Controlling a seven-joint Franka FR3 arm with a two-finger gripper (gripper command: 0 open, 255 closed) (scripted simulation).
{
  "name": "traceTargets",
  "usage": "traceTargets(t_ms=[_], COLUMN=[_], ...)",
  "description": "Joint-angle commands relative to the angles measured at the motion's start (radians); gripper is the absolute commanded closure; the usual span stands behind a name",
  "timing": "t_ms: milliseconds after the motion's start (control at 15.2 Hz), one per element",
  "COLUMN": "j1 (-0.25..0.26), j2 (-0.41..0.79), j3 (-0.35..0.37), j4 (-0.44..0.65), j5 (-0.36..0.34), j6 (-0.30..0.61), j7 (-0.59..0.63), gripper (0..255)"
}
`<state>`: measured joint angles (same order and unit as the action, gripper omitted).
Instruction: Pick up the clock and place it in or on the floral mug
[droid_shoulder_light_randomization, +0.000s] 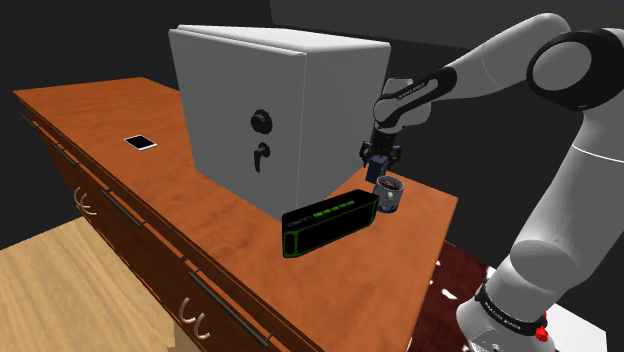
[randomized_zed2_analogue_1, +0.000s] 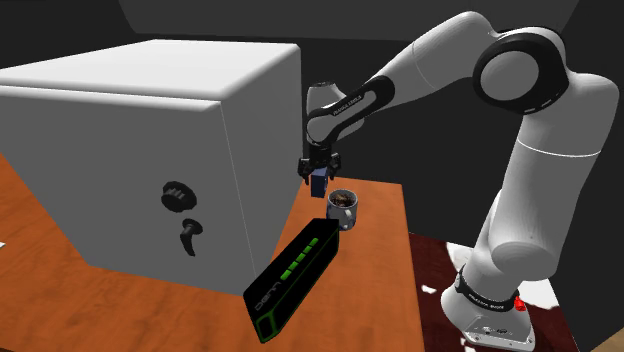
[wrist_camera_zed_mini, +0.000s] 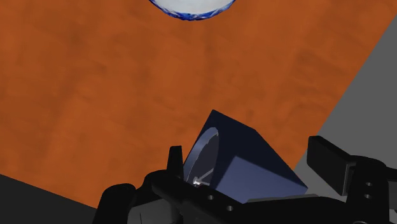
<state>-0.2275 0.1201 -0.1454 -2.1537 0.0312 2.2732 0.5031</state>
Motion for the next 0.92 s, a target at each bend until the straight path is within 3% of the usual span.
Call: traceTargets(t_ms=[0,198,264,858], j1=[0.0,0.0,0.0,0.0], j2=[0.0,0.0,0.0,0.0], j3=[0.0,0.0,0.0,0.0], j4=[0.0,0.0,0.0,0.0], j5=[0.0,0.0,0.0,0.0], j6=[0.0,0.0,0.0,0.0], j7=[0.0,0.0,0.0,0.0], gripper=[0,0,255,255])
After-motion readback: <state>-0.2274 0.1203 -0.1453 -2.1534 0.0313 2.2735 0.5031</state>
